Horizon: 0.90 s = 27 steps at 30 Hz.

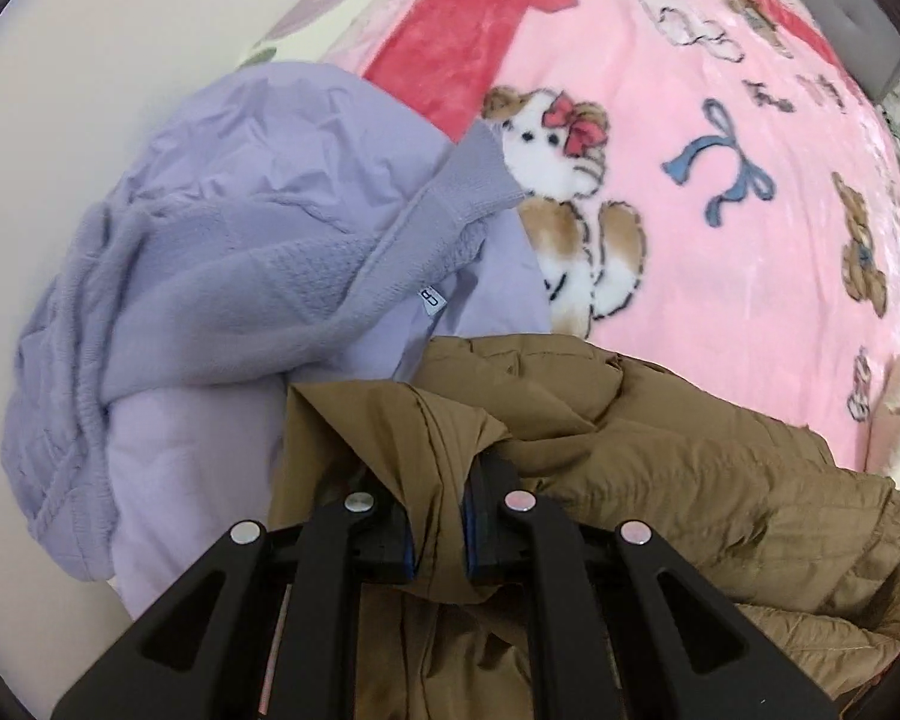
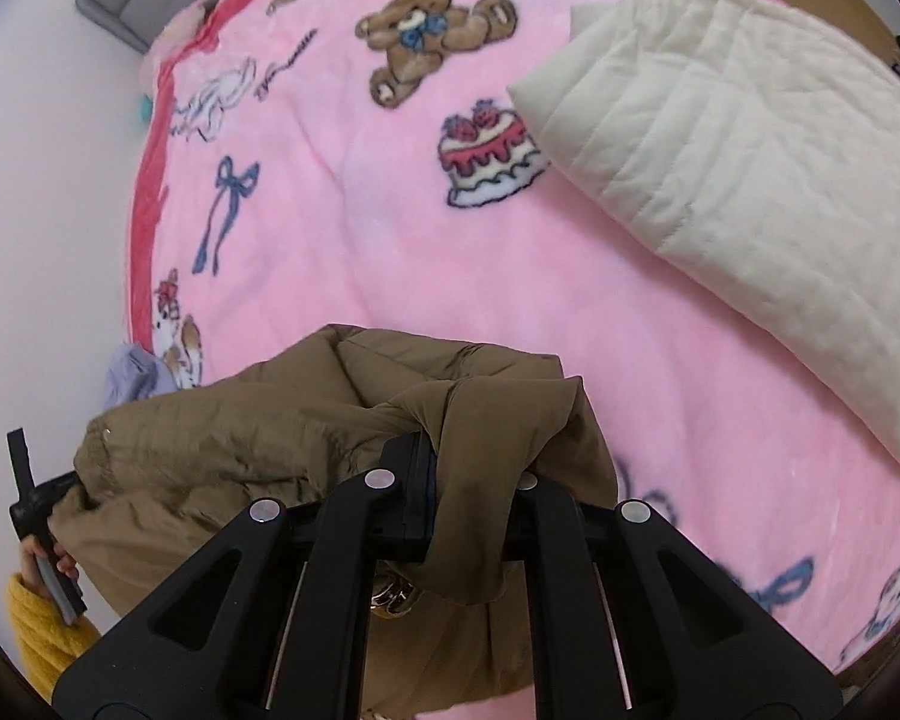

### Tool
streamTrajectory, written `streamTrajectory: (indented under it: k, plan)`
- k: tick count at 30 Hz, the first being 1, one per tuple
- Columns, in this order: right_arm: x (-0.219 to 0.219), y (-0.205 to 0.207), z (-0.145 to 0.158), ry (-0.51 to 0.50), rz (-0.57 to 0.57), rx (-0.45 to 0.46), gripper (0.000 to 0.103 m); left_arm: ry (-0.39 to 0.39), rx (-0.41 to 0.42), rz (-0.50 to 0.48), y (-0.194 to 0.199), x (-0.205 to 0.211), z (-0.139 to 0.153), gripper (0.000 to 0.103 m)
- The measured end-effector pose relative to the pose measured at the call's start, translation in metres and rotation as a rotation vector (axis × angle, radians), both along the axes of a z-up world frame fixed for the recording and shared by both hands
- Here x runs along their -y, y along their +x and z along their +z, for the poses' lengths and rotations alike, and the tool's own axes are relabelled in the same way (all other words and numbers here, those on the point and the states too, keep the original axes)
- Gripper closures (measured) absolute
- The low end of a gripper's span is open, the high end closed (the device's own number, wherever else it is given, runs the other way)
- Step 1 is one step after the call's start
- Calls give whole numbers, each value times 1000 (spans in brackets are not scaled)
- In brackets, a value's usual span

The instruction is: Fold large clothes

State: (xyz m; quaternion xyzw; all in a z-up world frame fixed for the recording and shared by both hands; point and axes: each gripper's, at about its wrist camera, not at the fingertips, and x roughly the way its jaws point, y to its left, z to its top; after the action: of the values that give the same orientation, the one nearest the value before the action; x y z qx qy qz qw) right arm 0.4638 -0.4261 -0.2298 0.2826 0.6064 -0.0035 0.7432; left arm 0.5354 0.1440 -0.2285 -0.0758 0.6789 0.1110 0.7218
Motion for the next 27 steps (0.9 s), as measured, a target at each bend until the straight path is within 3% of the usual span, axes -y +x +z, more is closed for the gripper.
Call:
streamTrajectory:
  k: [10, 19, 23, 27]
  plan:
    - [-11, 21, -55, -8, 43, -79, 96, 87, -73, -56, 22, 20, -46, 91]
    - [-23, 20, -85, -53, 36, -87, 97, 202, -36, -120, 17, 43, -60, 91]
    - [-23, 17, -90, -37, -18, -96, 96, 221, -25, -134, 16, 45, -59, 91]
    - [-29, 18, -76, -80, 60, -59, 92, 240, -17, -159, 13, 49, -51, 90]
